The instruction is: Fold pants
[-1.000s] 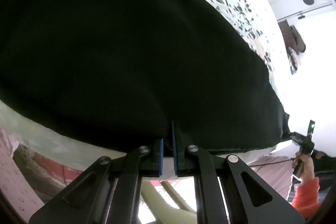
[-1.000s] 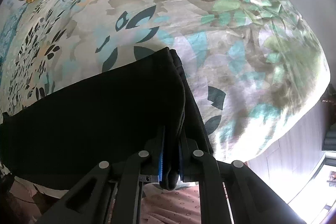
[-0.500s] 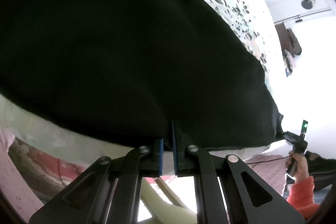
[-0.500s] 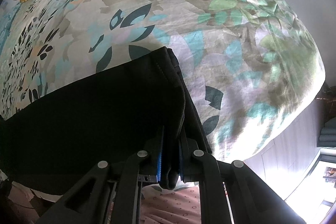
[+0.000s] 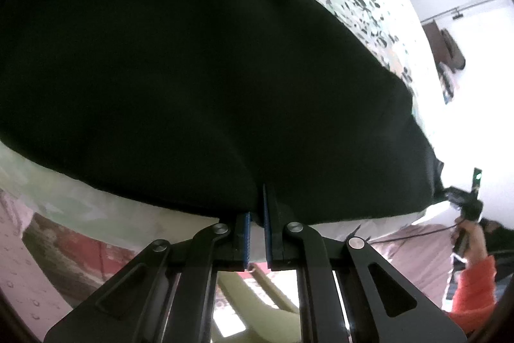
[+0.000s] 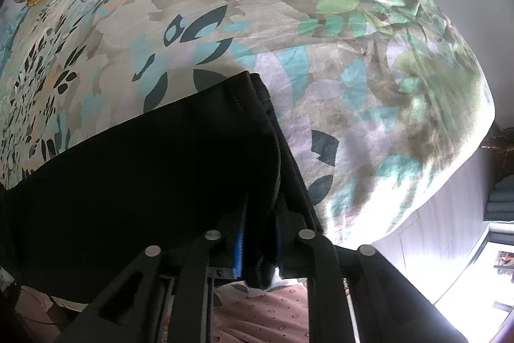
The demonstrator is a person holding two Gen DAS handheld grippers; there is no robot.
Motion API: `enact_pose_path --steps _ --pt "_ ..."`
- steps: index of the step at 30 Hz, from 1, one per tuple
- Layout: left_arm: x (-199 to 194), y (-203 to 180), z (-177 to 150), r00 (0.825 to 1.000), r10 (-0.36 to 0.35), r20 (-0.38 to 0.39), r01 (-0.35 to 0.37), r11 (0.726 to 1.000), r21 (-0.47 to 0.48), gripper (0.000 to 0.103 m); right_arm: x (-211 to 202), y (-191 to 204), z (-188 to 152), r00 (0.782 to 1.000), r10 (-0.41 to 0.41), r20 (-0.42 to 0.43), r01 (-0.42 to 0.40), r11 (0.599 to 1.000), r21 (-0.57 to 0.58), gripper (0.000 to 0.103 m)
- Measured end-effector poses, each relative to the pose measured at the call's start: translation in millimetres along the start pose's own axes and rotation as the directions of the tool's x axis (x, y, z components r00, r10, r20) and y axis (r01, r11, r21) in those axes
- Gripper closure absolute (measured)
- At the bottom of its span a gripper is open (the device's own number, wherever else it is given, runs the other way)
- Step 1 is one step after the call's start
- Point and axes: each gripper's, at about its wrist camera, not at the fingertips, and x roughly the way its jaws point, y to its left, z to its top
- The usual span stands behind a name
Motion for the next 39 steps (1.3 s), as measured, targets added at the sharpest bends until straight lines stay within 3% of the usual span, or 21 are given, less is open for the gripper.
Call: enact_pose_path --steps 2,4,5,6,7,9,11,13,16,19,21,22,24,25,26,28,30,32,35,37,39 --pt "2.3 1.6 0.7 1.0 0.009 -0.011 -0.009 1.0 -0.012 0.093 -0.6 -0.1 0.2 1.0 0.0 -0.005 0.0 1.0 0.002 0.078" --pt "1.3 4.7 1.0 0.999 -0.012 -0.03 0.011 0.999 -0.036 0.088 -5.4 1.8 -0.9 1.0 0.006 0.011 -0.006 1.0 -0.01 0.059" --pt "-1.4 5.5 0.3 0.999 -0.016 -0.045 0.015 0.999 -0.041 0.082 -11.8 2.5 -2.8 0.999 -0.004 0.037 0.005 1.0 -0.014 0.028" --pt "-5.3 6.1 -1.6 0.998 -0.006 -0.057 0.004 0.999 -0.041 0.065 -17.5 3.1 -4.6 0.998 -0.01 0.066 0.011 1.0 -0.013 0.015" --pt "-12.3 7.3 -5.4 0.998 0.023 -0.063 -0.026 0.999 -0.044 0.036 -29.5 2.5 -8.3 0.992 -0.006 0.127 0.007 1.0 -0.008 0.014" --pt "-30.1 12.1 -15.1 0.996 0.077 -0.041 -0.079 0.995 -0.06 0.016 -50.3 -1.5 -16.4 0.976 -0.018 0.219 0.014 1.0 0.022 0.014" --pt "-52.3 14.8 -23.9 0.996 0.089 0.002 -0.089 0.995 -0.056 0.017 -71.4 -2.0 -28.2 0.946 -0.106 0.307 0.092 0.994 0.061 0.014" --pt "-77.6 8.7 -24.1 0.985 0.142 0.099 -0.143 0.99 -0.001 0.017 -94.7 15.3 -44.4 0.905 -0.12 0.409 0.118 0.993 0.029 0.014" --pt "-96.9 -2.3 -4.4 0.947 0.206 0.245 -0.227 0.972 0.062 0.012 -109.9 63.7 -62.2 0.884 0.012 0.468 0.034 0.995 -0.09 0.01" --pt "-85.7 -0.7 34.3 0.914 0.247 0.322 -0.285 0.956 0.075 0.011 -99.6 128.9 -73.9 0.886 0.22 0.407 -0.136 0.965 -0.225 0.01" --pt "-62.7 8.0 58.5 0.89 0.335 0.311 -0.369 0.928 0.054 0.011 -85.8 167.6 -77.9 0.881 0.332 0.336 -0.248 0.93 -0.271 0.01" --pt "-50.8 15.8 66.4 0.886 0.369 0.28 -0.396 0.917 0.042 0.012 -76.4 191.3 -81.7 0.872 0.39 0.295 -0.307 0.907 -0.29 0.01" --pt "-32.3 29.7 72.0 0.875 0.436 0.209 -0.449 0.893 0.017 0.014 -61.1 221.4 -92.2 0.869 0.434 0.236 -0.349 0.877 -0.331 0.01" --pt "-23.5 38.6 71.8 0.871 0.464 0.161 -0.47 0.882 0.001 0.014 -50.8 235.9 -97.2 0.882 0.426 0.203 -0.338 0.871 -0.357 0.01" --pt "-16.6 46.8 67.9 0.874 0.467 0.134 -0.471 0.882 -0.005 0.014 -39.7 247.0 -101.3 0.897 0.409 0.169 -0.322 0.865 -0.385 0.01" --pt "-20.4 47.6 60.6 0.872 0.461 0.164 -0.471 0.882 0.025 0.014 -17.8 258.1 -107.6 0.927 0.362 0.097 -0.291 0.859 -0.422 0.01" --pt "-27.7 44.3 60.5 0.878 0.451 0.162 -0.461 0.887 0.027 0.014 -9.4 260.1 -112.3 0.941 0.326 0.097 -0.25 0.855 -0.454 0.008" --pt "-46.9 37.9 67.5 0.91 0.346 0.227 -0.36 0.933 0.022 0.014 -9.1 265.8 -116.1 0.945 0.31 0.105 -0.223 0.844 -0.487 0.004" --pt "-65.7 19.4 93.5 0.927 0.23 0.297 -0.267 0.959 0.09 0.013 -9.4 271.3 -120.5 0.952 0.285 0.109 -0.195 0.843 -0.501 0.001" --pt "-64.1 12.3 115.1 0.94 0.191 0.283 -0.233 0.965 0.123 0.011 -20.3 270.6 -117.6 0.934 0.347 0.081 -0.265 0.828 -0.494 0.002" --pt "-56.7 16.7 127.3 0.926 0.241 0.289 -0.278 0.956 0.096 0.011 -39.3 278.0 -109.4 0.894 0.441 0.08 -0.344 0.789 -0.51 0.002"
